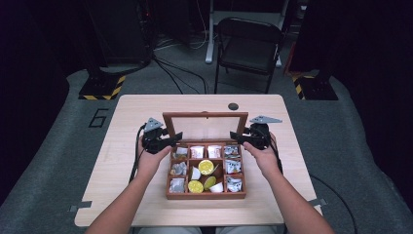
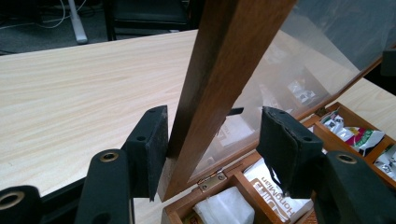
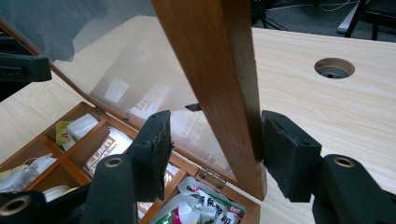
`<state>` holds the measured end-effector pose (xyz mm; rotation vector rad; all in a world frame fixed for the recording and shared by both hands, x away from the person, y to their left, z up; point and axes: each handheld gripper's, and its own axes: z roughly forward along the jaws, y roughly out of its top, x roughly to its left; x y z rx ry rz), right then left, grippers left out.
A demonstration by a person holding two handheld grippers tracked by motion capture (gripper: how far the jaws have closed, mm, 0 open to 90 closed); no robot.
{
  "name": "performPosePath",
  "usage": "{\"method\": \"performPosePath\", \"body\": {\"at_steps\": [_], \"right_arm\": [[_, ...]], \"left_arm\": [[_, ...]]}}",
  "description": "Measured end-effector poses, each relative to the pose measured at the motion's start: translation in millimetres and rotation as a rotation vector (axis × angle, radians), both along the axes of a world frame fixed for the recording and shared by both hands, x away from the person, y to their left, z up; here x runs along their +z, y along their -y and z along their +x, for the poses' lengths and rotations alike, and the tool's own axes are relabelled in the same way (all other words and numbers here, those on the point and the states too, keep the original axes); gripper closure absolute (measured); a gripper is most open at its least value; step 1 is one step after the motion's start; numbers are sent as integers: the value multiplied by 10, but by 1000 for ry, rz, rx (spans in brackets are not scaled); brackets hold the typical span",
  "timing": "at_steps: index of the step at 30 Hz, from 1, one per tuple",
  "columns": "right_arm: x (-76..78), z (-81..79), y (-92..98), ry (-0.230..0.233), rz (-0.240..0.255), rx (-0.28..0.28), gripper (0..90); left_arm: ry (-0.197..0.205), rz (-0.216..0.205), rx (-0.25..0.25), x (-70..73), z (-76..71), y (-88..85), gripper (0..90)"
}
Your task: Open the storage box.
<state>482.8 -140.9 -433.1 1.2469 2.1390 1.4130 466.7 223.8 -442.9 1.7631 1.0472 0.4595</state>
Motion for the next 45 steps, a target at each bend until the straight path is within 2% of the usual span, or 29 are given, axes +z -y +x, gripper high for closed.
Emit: {"method": "performPosePath", "body": {"at_steps": [9,14,23,28,32,36,41,45], "right_arm": [[-5,36,-14,-10,-5,-5,437],[-7,63,-41,-4,-37,5,424],[-130,100,-42,-37,-34,-6,436],[-149,118,-52,-33,-43,-8,437],[-167,124,-59,-35,-52,-13,441],[-193,123,-93,-28,-90,-15,435],[-206,123,-105,-37,-95,-22,438],[-216,124,-112,-27,-104,-21,439]], "left_arm": [[-5,2,0,-50,52,14,429],[-7,-2,6,-77,75,23,425],[-11,-4,2,-107,101,26,423],[-8,0,7,-124,115,37,424],[-22,2,5,-151,127,43,423],[-28,8,8,-174,136,56,420],[-44,20,3,-204,146,61,421],[-37,35,6,-215,151,75,421]]}}
